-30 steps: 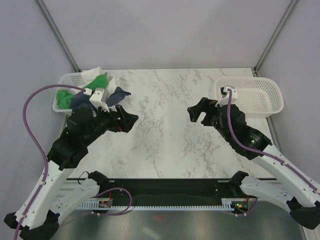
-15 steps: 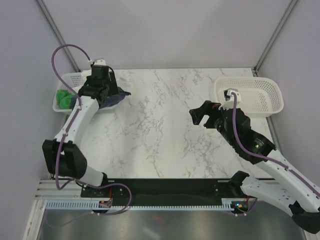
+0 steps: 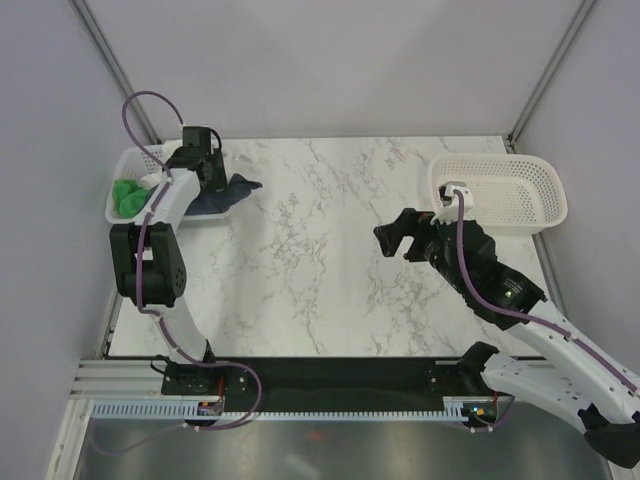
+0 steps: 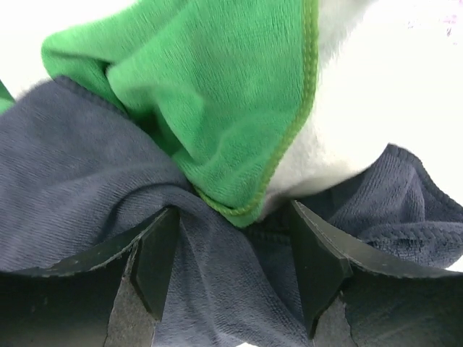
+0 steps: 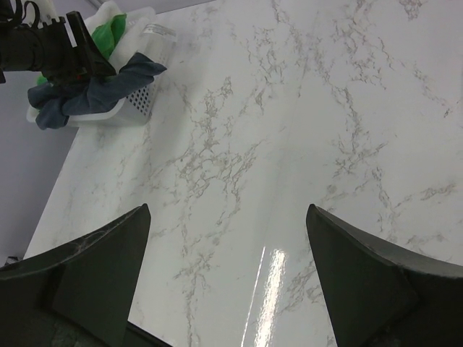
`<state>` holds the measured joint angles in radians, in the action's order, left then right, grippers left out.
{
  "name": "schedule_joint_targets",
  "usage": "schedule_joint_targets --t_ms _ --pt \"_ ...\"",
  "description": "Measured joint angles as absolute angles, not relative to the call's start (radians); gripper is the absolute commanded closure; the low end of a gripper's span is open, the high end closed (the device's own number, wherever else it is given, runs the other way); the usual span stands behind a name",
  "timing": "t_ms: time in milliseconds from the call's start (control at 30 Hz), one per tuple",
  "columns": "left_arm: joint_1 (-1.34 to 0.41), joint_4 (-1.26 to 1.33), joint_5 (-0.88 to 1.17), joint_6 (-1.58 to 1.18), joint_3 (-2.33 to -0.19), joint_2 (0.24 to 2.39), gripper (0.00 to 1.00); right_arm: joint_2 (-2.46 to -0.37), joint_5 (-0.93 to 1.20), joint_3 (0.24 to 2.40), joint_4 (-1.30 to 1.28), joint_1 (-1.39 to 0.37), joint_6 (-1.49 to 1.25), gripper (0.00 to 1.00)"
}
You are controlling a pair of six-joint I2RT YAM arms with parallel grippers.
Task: Fold and stack the towels
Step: Grab crumpled towel
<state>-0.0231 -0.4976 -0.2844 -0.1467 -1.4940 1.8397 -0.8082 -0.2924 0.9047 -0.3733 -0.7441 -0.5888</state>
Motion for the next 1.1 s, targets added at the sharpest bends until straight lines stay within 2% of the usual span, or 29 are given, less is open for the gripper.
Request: schedule_joint_targets --t_ms 200,333,533,567,667,800,900,933,967,1033,1100 --pt "-0.03 -0.499 -0.26 -0.113 -1.562 1.824 0.23 -0.839 -0.291 0.9 -0.368 -0.744 -0.56 0.03" --pt "-0.049 -0.499 -0.249 -0.11 -1.588 1.761 0.25 -0.86 -0.29 0.895 -0.366 -0.744 -0.55 0.03" --pt "-0.054 -0.483 -0.262 -0.084 -1.658 1.791 0.37 -0.874 -0.289 0.894 -0.366 -0.744 -0.547 0.03" --pt "-0.054 -0.48 -0.263 -0.08 -1.66 1.811 0.44 -0.873 -0.289 0.894 -0.366 -0.744 -0.545 0.03" --pt "-0.049 -0.485 -0.263 -0.07 -1.66 1.88 0.51 -0.866 -0.29 0.892 -0.365 -0.744 -0.542 0.04" --pt "-0.047 -0.499 -0.268 -0.063 -1.652 1.938 0.53 -0.846 -0.302 0.89 -0.365 -0.744 -0.533 0.04" --pt "-0.045 -0.505 -0.284 -0.057 -1.646 1.941 0.68 -0.838 -0.312 0.89 -0.361 -0.744 -0.526 0.04" --pt "-0.045 -0.502 -0.29 -0.055 -1.646 1.941 0.82 -0.839 -0.315 0.89 -0.359 -0.744 -0.526 0.04" --pt "-0.045 -0.5 -0.295 -0.053 -1.646 1.941 0.86 -0.84 -0.315 0.89 -0.359 -0.744 -0.525 0.04" --pt "-0.045 -0.502 -0.306 -0.043 -1.646 1.941 0.91 -0.842 -0.315 0.89 -0.359 -0.744 -0.525 0.04" --pt "-0.045 -0.503 -0.314 -0.038 -1.649 1.941 0.91 -0.845 -0.315 0.89 -0.359 -0.744 -0.525 0.04"
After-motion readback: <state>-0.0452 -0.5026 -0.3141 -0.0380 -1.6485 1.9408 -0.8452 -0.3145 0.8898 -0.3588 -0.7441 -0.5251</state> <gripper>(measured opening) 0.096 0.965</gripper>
